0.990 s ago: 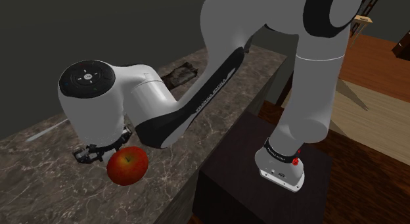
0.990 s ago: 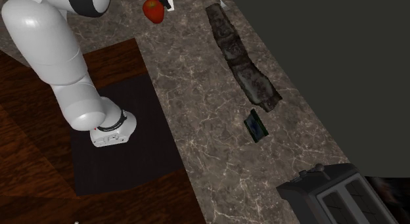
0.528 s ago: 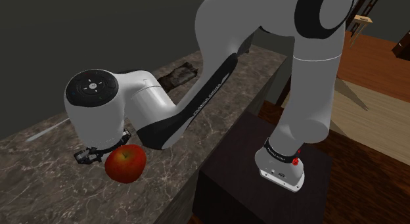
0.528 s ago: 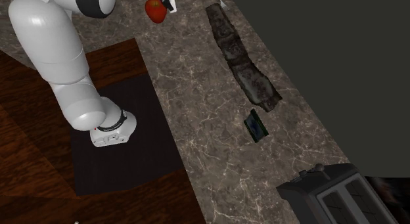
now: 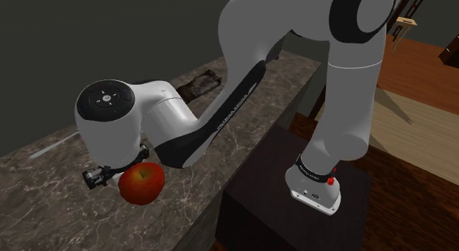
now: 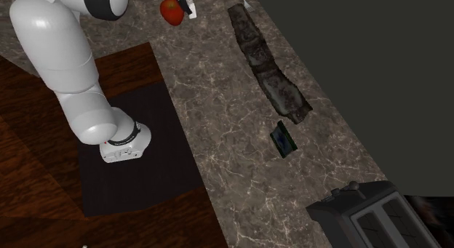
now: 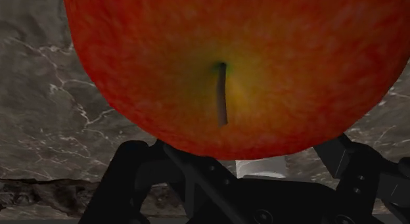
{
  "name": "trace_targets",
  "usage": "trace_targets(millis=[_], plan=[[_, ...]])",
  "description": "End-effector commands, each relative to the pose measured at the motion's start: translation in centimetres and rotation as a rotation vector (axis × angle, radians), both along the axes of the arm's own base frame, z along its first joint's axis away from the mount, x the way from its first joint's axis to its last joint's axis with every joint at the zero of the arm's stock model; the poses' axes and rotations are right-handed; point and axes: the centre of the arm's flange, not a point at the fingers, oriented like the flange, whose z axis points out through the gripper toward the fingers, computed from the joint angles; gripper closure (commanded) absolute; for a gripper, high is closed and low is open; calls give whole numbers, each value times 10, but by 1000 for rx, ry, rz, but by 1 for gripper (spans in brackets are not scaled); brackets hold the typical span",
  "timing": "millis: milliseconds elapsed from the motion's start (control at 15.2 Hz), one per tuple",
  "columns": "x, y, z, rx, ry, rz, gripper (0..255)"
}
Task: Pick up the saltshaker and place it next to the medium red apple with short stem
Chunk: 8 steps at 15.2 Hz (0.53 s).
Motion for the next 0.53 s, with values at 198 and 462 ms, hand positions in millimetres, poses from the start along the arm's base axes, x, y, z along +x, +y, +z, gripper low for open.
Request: trace_targets(millis=[198,462], plan=[[-11,2,3,-15,22,5,0],[-24,2,38,-15,22,5,0]])
